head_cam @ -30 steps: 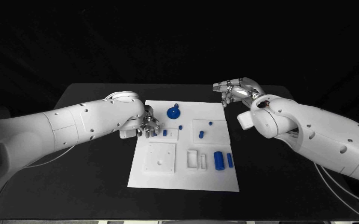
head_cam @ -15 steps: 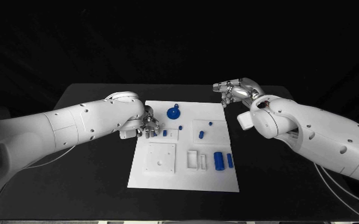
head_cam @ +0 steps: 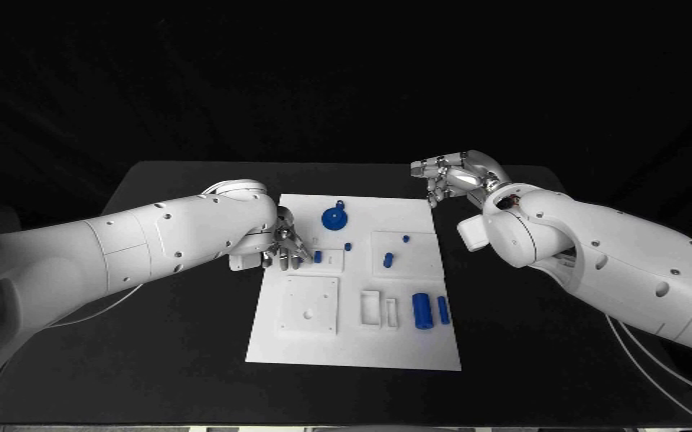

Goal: Assemble the parts on the task board

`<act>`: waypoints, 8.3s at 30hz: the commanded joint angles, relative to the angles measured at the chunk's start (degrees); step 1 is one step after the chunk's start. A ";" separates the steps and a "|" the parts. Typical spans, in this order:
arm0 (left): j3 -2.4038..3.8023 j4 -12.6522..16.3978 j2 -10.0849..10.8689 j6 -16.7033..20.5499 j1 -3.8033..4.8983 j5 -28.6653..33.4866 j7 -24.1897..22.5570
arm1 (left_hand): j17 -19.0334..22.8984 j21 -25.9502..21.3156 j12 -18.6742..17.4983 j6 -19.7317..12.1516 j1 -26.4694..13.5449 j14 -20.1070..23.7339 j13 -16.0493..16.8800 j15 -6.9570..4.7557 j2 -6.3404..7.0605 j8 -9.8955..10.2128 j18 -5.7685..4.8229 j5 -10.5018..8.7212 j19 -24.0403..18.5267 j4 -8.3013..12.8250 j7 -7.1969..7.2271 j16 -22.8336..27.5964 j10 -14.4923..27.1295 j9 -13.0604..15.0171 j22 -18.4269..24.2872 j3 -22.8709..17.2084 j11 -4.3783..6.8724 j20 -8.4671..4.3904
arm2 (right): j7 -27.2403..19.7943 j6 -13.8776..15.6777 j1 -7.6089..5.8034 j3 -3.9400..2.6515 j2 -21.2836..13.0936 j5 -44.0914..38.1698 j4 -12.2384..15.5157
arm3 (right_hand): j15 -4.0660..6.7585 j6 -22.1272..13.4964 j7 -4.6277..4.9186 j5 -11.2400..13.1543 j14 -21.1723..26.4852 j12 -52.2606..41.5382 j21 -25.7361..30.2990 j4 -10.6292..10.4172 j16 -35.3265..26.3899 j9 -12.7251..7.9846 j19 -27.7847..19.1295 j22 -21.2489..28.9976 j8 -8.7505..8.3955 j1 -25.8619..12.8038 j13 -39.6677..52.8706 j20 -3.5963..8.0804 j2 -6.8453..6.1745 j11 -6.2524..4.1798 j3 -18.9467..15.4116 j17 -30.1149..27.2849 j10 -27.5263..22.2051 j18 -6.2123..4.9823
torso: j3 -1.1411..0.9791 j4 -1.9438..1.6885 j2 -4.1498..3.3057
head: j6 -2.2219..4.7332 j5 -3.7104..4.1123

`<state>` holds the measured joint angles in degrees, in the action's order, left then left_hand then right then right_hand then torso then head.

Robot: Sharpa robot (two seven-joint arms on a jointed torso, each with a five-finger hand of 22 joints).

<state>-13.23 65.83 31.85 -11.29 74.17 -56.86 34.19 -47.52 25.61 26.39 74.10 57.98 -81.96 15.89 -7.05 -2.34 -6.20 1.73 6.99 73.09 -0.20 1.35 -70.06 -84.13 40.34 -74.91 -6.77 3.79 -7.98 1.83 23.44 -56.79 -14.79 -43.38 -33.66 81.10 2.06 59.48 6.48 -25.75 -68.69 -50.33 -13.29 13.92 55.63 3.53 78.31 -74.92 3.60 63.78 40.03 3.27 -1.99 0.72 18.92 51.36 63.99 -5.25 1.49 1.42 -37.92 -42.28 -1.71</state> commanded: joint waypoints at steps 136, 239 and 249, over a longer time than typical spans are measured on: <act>-0.28 -6.74 -8.68 24.50 -6.08 -26.62 -30.98 | 25.63 -12.60 -23.09 -12.02 20.97 6.21 -12.59 4.79 3.77 2.63 2.90 3.89 -0.40 5.28 -6.48 10.31 16.82 -36.76 -1.11 -2.26 -7.20 4.95 | -3.28 -0.09 0.07 -0.03 0.21 -4.66 -2.33 | -5.14 -0.34 1.96 -2.21 9.06 42.68 1.51 -0.78 -14.37 0.05 -11.19 49.80 -0.04 0.73 -36.55 -5.02 -1.18 5.46 -0.78 -42.15 0.53 -0.65 | -0.02 0.03 -0.02 | 0.85 1.70; 3.14 -2.27 2.63 23.74 -4.98 -16.07 -30.97 | 24.59 -2.37 -23.09 -5.16 20.72 3.28 -12.58 4.32 1.59 2.56 4.00 1.06 -3.03 8.56 -6.71 10.10 9.84 -36.67 -1.17 -15.85 -6.16 4.24 | -3.42 -0.15 0.08 -0.03 -0.02 -4.87 -2.52 | -5.11 0.17 1.89 -7.25 9.38 42.86 -4.03 0.20 -14.32 0.05 -14.41 49.95 -0.04 0.61 -36.56 -4.95 -1.60 5.43 1.08 -42.37 0.78 -0.76 | -0.01 0.00 -0.02 | 0.84 0.73; 2.13 -2.34 2.18 23.77 -5.22 -15.60 -31.77 | 24.62 -2.37 -23.09 -5.18 20.68 3.26 -12.58 4.31 1.59 2.56 3.99 1.01 -3.09 8.51 -6.71 10.24 9.81 -36.67 -1.15 -15.89 -6.15 4.25 | -3.46 -0.14 0.08 -0.03 0.07 -4.87 -2.55 | -5.11 0.19 1.89 -7.38 9.38 42.92 -4.35 0.22 -14.32 0.05 -14.59 49.95 -0.04 0.59 -36.57 -4.94 -1.62 5.44 1.15 -42.38 0.78 -0.75 | 0.02 0.02 0.00 | 0.71 0.72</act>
<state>-11.10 63.43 34.22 12.92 69.01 -72.36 3.12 -22.88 23.14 3.10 68.56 78.92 -78.22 3.26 -2.62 -0.23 -3.50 5.15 8.01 70.21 8.60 -5.43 -59.86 -73.93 3.59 -74.90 -22.56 -2.28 -3.67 -0.97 23.76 -56.73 -14.79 -43.37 -38.27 78.51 -3.07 59.44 8.44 -32.96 -59.66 -7.73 -17.50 14.07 40.98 3.53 63.96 -24.96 3.60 64.19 3.48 -1.65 -3.10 6.24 19.71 9.06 64.40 -5.24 1.48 1.42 -37.92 -41.51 -0.96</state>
